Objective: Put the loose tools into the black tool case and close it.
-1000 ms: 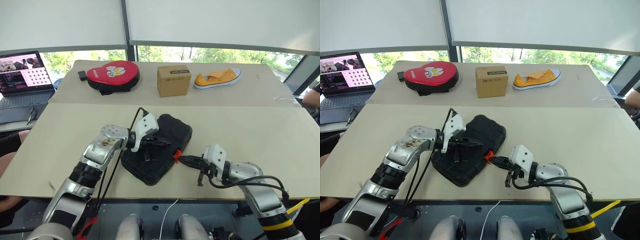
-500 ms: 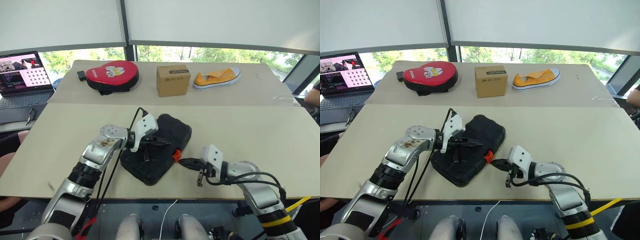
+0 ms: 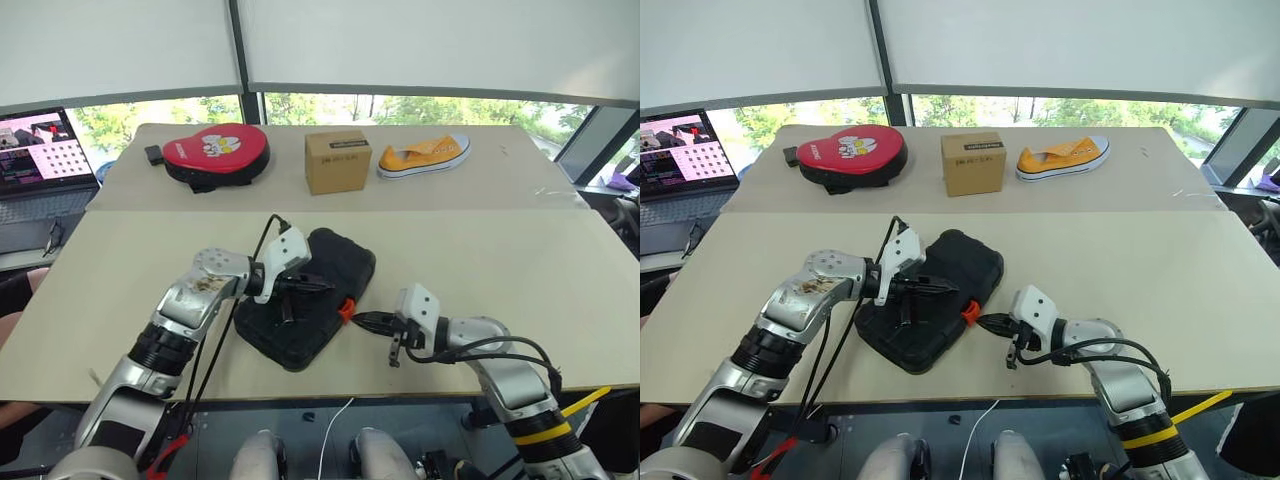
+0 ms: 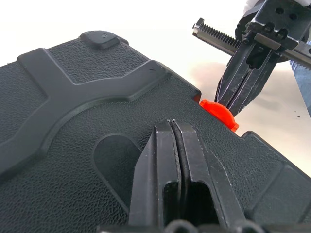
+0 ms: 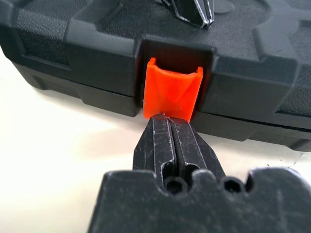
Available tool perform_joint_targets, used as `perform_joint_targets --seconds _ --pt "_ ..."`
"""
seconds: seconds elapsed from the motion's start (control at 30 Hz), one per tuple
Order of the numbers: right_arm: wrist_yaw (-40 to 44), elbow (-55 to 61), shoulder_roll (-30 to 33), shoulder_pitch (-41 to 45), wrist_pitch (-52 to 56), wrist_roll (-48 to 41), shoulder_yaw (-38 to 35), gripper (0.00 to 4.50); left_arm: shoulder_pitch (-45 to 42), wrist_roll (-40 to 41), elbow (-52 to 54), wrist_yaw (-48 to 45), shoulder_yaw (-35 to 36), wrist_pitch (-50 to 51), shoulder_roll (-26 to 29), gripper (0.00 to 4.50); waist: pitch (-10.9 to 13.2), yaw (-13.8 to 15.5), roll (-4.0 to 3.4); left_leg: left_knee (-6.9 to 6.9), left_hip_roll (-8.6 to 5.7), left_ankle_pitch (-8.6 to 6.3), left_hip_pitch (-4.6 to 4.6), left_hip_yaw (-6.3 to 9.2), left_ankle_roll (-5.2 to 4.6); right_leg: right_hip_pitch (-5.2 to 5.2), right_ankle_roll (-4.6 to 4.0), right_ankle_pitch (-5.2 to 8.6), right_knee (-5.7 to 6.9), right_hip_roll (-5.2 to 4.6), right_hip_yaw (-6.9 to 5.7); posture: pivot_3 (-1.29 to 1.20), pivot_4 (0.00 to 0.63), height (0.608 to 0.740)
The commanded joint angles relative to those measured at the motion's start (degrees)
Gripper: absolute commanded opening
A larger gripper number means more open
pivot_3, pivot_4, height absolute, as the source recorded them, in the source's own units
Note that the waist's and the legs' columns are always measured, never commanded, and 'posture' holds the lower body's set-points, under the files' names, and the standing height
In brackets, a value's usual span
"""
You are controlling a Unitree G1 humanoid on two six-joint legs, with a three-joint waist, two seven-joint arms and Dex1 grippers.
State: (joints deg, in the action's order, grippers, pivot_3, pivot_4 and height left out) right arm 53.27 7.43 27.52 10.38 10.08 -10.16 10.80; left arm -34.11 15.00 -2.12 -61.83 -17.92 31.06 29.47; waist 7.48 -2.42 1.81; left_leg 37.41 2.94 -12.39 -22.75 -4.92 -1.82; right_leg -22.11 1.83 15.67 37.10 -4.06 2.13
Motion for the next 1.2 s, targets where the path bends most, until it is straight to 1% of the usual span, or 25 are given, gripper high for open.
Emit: perform_joint_targets --seconds 0.03,0.13,0.27,0.53,0.8,1.1,1.2 --pt "-0.96 2.91 -3.19 2.25 -1.5 -1.79 1.11 0.0 5.35 -2.99 -3.05 0.79 -5.04 5.38 0.55 0.11 -0.08 -0.05 0.13 -0.1 -0.03 0.0 0.1 -0.01 0.0 0.01 -0.01 -0.01 0.0 0.04 0.13 0.0 0.15 0.74" --pt "-1.17 1.65 -4.62 2.49 -1.48 -1.81 1.18 0.0 6.13 -3.07 -2.55 0.91 -4.81 5.43 0.9 0.11 -0.18 -0.18 0.29 -0.24 -0.02 0.0 0.3 -0.01 0.01 0.02 -0.09 -0.04 -0.01 0.17 0.34 0.0 0.15 0.74" --pt "-0.39 0.68 -4.93 2.61 -1.57 -1.23 1.31 0.0 6.67 -2.97 -2.4 1.19 -4.58 5.52 0.85 0.11 -0.27 -0.18 0.42 -0.44 0.03 0.0 0.5 0.0 0.01 0.03 -0.31 -0.09 -0.03 0.33 0.48 0.0 0.15 0.74" --pt "1.81 -2.19 -5.07 5.06 0.2 -0.65 2.66 0.0 6.52 -2.87 -2.78 1.82 -4.19 5.45 0.44 0.11 -0.33 -0.2 0.49 -0.53 0.17 -0.01 0.58 0.03 0.03 -0.02 -0.55 -0.12 -0.03 0.58 0.62 0.0 0.15 0.74" --pt "1.65 -3.79 -6.34 7.46 0.18 -0.4 3.39 0.0 7.15 -2.59 -2.44 2.58 -3.7 5.49 0.48 0.11 -0.33 -0.25 0.5 -0.58 0.53 -0.01 0.67 -0.01 0.04 -0.03 -0.75 -0.13 -0.03 0.75 0.61 0.0 0.15 0.74" --pt "3.96 -2.41 -5.67 8.11 6.94 -1.39 5.05 0.0 7.31 -2.59 -2.62 2.64 -3.58 5.43 0.75 0.11 -0.36 -0.16 0.48 -0.6 0.78 -0.03 0.72 -0.04 0.07 -0.04 -1.0 -0.1 -0.03 0.95 0.57 0.0 0.15 0.74" --pt "3.36 -2.23 -6.03 8.14 6.64 -1.15 5.23 0.0 7.29 -2.66 -2.77 2.61 -3.6 5.3 0.79 0.11 -0.36 0.02 0.47 -0.64 0.79 -0.05 0.67 -0.04 0.1 -0.09 -1.06 -0.06 -0.03 0.93 0.55 0.0 0.15 0.74"
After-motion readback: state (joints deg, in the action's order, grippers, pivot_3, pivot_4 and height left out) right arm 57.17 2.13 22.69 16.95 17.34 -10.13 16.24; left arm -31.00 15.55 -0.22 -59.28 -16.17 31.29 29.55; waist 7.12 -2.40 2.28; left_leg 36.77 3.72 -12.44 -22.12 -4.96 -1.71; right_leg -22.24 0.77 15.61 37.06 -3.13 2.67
